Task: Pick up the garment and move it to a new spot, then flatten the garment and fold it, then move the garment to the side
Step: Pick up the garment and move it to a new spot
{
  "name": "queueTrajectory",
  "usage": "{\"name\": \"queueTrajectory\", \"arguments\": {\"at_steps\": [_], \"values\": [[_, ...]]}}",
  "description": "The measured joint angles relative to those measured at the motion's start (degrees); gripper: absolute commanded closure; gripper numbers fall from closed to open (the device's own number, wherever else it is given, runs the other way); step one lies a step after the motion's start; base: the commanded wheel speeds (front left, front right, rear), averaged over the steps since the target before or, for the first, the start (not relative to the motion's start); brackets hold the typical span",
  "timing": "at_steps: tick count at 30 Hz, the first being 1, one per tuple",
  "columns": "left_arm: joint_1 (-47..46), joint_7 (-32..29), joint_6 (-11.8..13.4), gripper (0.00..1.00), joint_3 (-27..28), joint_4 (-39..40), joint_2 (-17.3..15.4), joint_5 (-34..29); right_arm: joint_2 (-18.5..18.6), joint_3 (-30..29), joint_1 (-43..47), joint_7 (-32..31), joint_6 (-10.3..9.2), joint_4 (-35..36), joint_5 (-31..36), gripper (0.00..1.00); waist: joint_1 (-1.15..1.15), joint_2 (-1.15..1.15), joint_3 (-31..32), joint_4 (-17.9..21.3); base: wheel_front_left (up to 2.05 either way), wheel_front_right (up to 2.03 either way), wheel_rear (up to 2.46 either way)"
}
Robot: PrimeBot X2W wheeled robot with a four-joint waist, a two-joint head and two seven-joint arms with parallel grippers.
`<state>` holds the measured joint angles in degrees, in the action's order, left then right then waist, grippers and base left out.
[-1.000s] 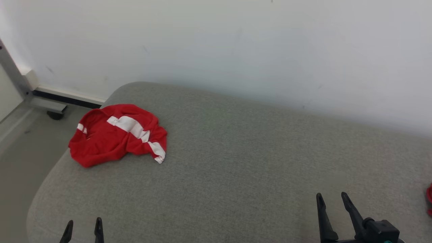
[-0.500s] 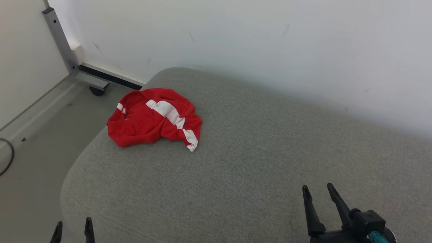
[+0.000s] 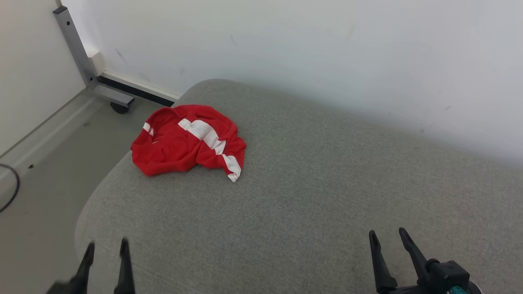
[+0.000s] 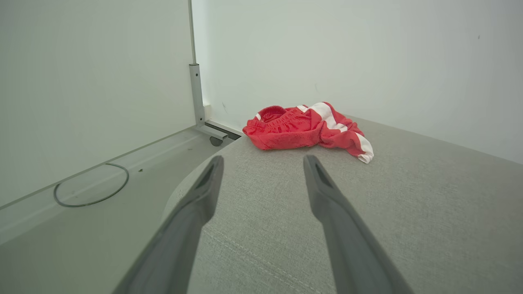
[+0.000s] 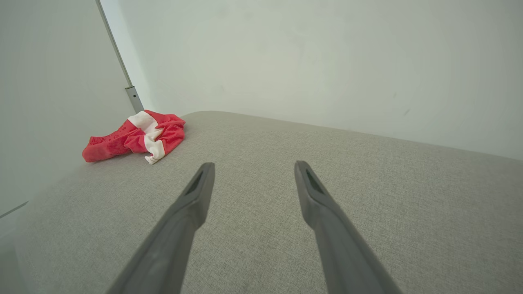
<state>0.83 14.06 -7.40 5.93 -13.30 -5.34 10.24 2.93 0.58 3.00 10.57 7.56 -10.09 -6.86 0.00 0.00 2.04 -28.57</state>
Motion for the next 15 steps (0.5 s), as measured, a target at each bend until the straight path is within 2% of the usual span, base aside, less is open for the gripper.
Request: {"name": "queueTrajectory", "arguments": {"at_steps": [8,11,15], "values": [[-22.23,-9.95,0.03,0.00,-2.97,-12.56,-2.14,4.13,-0.02,2.76,-0.19,-4.80,0.00,5.93,3.81,0.00,0.00,0.00,-2.40,-0.30,0.00,0.00,0.00],[-29.79,-13.52,1.40,0.00,-0.67,-19.44,-3.19,6.67,0.16,5.32,-1.41,-7.55,0.00,9.22,5.08,0.00,0.00,0.00,-3.95,0.48,0.00,0.00,0.00],[-38.33,-17.91,2.33,0.00,2.15,-28.05,-4.97,9.98,2.76,6.93,-2.01,-10.68,0.00,13.81,5.89,0.00,-0.01,0.00,-6.60,2.34,0.00,0.00,0.00]]}}
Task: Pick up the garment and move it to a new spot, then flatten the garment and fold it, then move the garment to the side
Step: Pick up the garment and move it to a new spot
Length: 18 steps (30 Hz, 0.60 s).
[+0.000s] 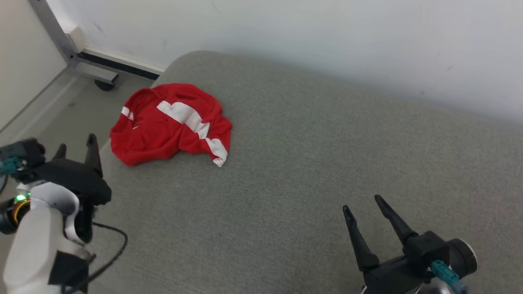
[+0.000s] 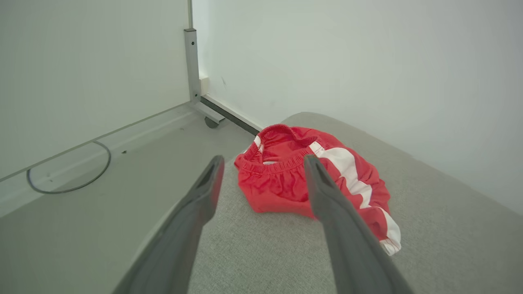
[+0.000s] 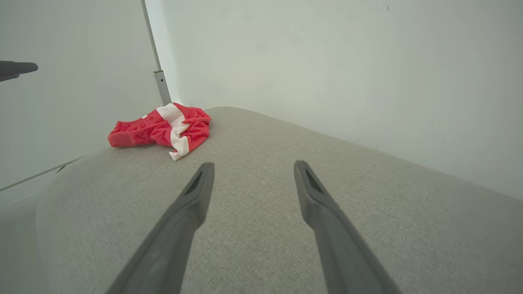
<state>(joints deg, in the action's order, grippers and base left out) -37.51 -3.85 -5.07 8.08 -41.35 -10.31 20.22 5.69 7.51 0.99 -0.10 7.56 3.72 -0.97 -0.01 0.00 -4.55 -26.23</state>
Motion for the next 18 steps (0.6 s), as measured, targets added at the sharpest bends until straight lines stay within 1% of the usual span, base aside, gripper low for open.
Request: {"name": "queueTrajectory", "arguments": {"at_steps": [1,3,4,5,7,10,15,18], "values": [[-1.82,-1.07,0.65,0.00,0.59,-1.92,-0.54,0.56,0.68,0.31,-0.02,-0.79,-0.01,1.22,0.00,0.00,0.00,0.00,-0.78,0.59,0.00,0.00,0.00],[-4.92,-2.93,1.18,0.00,1.26,-5.58,-1.37,1.21,1.90,0.31,0.00,-2.23,0.00,3.91,0.04,0.00,0.00,0.00,-2.55,1.88,0.00,0.00,0.00],[-4.92,-2.93,1.18,0.00,1.26,-5.58,-1.37,1.21,1.90,0.31,0.00,-2.23,0.00,3.91,0.04,0.00,0.00,0.00,-2.55,1.88,0.00,0.00,0.00],[-6.45,-3.98,1.27,0.00,1.41,-7.14,-1.75,1.52,2.53,0.18,0.09,-2.96,0.00,5.50,0.05,0.00,0.00,0.00,-3.56,2.58,0.00,0.00,0.00],[-9.50,-4.83,1.80,0.00,2.13,-9.42,-1.54,2.97,3.77,-0.52,0.74,-4.41,0.00,8.50,0.07,0.00,0.00,0.00,-5.73,4.02,0.00,0.00,0.00],[-13.71,-6.60,2.42,0.00,1.76,-12.84,-1.46,3.18,5.53,-1.40,2.74,-6.36,0.00,12.57,0.07,0.00,-0.01,0.01,-9.30,6.18,0.00,0.00,0.00],[-18.62,-10.28,4.78,0.00,2.72,-19.01,-1.71,4.52,6.20,-1.11,5.47,-8.47,0.00,18.37,0.07,0.00,-0.01,0.01,-14.83,9.47,0.00,0.00,0.00],[-21.01,-10.66,6.24,0.00,3.47,-20.87,-2.09,5.10,6.41,-0.74,6.16,-9.01,0.00,20.98,0.08,0.00,-0.01,0.01,-17.93,11.35,0.00,0.00,0.00]]}}
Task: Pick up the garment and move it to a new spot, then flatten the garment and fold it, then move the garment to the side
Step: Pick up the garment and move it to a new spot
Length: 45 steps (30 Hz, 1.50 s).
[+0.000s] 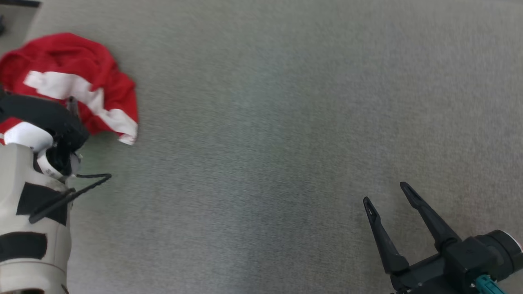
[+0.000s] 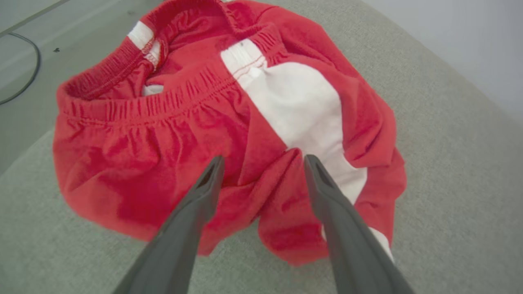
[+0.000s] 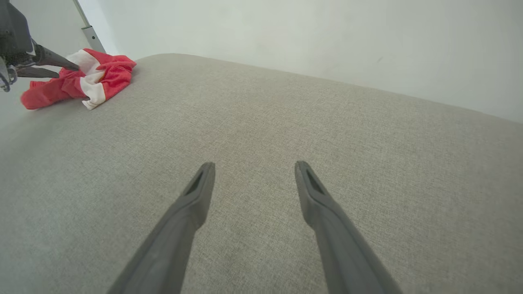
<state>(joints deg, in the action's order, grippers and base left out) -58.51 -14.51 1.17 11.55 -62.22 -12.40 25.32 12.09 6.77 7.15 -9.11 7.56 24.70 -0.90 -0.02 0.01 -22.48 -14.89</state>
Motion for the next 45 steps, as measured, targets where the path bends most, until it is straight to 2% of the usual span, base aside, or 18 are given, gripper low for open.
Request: {"name": "queueTrajectory", "arguments": {"at_steps": [10,11,12,18,23,28,35,40,45], "values": [[-4.17,1.91,3.12,0.00,0.38,-4.43,-1.29,0.58,0.12,-0.26,-0.26,0.01,0.00,4.12,0.48,0.00,0.02,-0.02,-9.07,5.13,0.00,0.00,0.00],[-4.43,2.34,3.12,0.62,0.37,-4.59,-1.66,0.58,0.09,-0.13,-0.38,0.03,0.00,4.01,0.48,0.00,0.03,-0.02,-9.64,5.65,0.00,0.00,0.00],[-4.71,2.86,3.10,1.00,0.32,-4.77,-2.02,0.58,0.02,0.04,-0.62,0.05,0.00,3.86,0.48,0.00,0.03,-0.02,-10.12,6.22,0.00,0.00,0.00],[-6.03,2.81,2.48,1.00,0.19,-6.05,-3.67,1.09,-0.82,0.57,-2.26,1.24,0.00,2.14,0.46,0.00,0.03,-0.03,-11.08,9.18,0.00,0.00,0.00],[-6.02,4.07,-0.43,1.00,0.33,-6.34,-4.81,1.86,-2.23,2.07,-4.46,3.15,0.00,-1.14,-0.07,0.00,0.01,-0.01,-9.16,10.19,0.00,0.00,0.00],[-5.38,3.97,-3.13,1.00,-0.59,-6.49,-5.08,2.02,-3.76,2.66,-6.23,5.25,0.00,-5.37,-0.92,0.00,0.00,0.00,-5.04,10.79,0.00,0.00,0.00],[-5.32,3.07,-5.31,1.00,-3.07,-4.64,-8.02,0.38,-6.45,4.01,-7.63,8.93,-0.01,-12.73,-2.87,0.00,0.01,-0.01,3.32,11.17,0.00,0.00,0.00],[-5.63,2.33,-7.05,1.00,-5.65,-1.83,-5.54,-0.20,-7.80,3.25,-7.73,11.29,-0.01,-16.99,-3.64,0.00,0.02,0.00,10.18,11.38,0.00,0.00,0.00],[-5.87,4.60,-8.29,1.00,-7.57,6.49,0.19,2.29,-8.64,1.83,-7.31,12.83,-0.01,-18.98,-3.75,0.00,0.03,-0.01,17.90,11.73,0.00,0.00,0.00]]}}
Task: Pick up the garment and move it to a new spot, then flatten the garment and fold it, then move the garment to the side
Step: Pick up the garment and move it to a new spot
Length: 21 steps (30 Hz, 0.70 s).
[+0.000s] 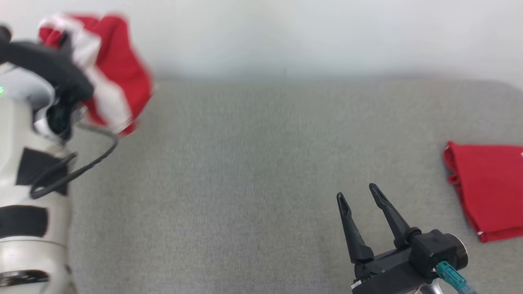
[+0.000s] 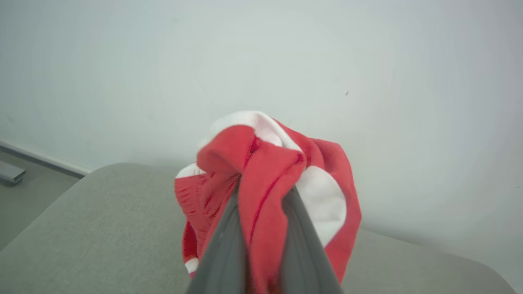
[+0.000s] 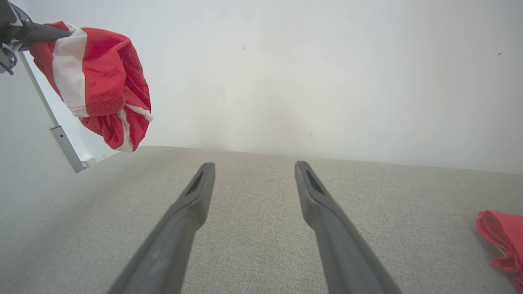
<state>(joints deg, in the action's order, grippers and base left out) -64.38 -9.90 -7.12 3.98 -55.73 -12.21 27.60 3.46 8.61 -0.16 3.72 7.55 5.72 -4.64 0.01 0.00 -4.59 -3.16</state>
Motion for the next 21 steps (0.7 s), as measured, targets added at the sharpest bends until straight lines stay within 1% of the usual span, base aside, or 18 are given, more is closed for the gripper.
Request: {"name": "queueTrajectory", "arguments": {"at_steps": [2,6,9,11,13,17,19,21], "values": [[0.53,0.82,-0.04,1.00,-0.94,4.48,1.79,1.23,-0.22,-0.48,0.01,0.31,0.00,-0.05,-0.05,0.00,0.00,0.00,2.06,0.34,0.00,0.00,0.00],[5.48,1.24,-0.29,1.00,-5.66,15.72,5.52,4.22,-0.37,-1.85,0.85,0.20,0.00,-0.09,0.23,0.00,0.00,-0.01,5.13,1.60,0.00,0.00,0.00],[11.26,1.70,-0.29,1.00,-8.69,24.79,6.81,5.10,-0.40,-1.81,1.07,-0.18,0.00,0.15,0.57,0.00,0.01,-0.01,6.36,3.32,0.00,0.00,0.00],[15.79,2.00,-0.27,1.00,-9.73,30.29,7.51,6.10,-0.44,-1.87,1.05,-0.35,0.01,0.59,0.70,0.00,0.00,-0.01,6.87,4.66,0.00,0.00,0.00],[20.57,2.53,0.34,1.00,-11.33,35.53,8.22,6.41,-0.46,-1.80,1.05,-0.70,0.01,0.75,0.71,0.00,0.00,-0.01,7.13,6.13,0.00,0.00,0.00],[29.28,4.31,3.03,1.00,-15.16,43.39,9.07,7.77,-0.46,-1.35,0.99,-1.23,0.00,1.00,0.73,0.00,0.00,-0.01,7.36,9.07,0.00,0.00,0.00],[33.03,5.01,4.05,1.00,-18.19,45.44,9.14,7.73,-0.46,-1.08,0.79,-1.29,0.00,1.08,0.71,0.00,0.00,-0.01,7.36,10.50,0.00,0.00,0.00],[36.72,5.14,4.86,1.00,-20.95,45.51,9.33,8.47,-0.46,-0.64,0.39,-1.43,0.01,1.08,0.70,0.00,-0.01,-0.01,7.25,11.88,0.00,0.00,0.00]]}}
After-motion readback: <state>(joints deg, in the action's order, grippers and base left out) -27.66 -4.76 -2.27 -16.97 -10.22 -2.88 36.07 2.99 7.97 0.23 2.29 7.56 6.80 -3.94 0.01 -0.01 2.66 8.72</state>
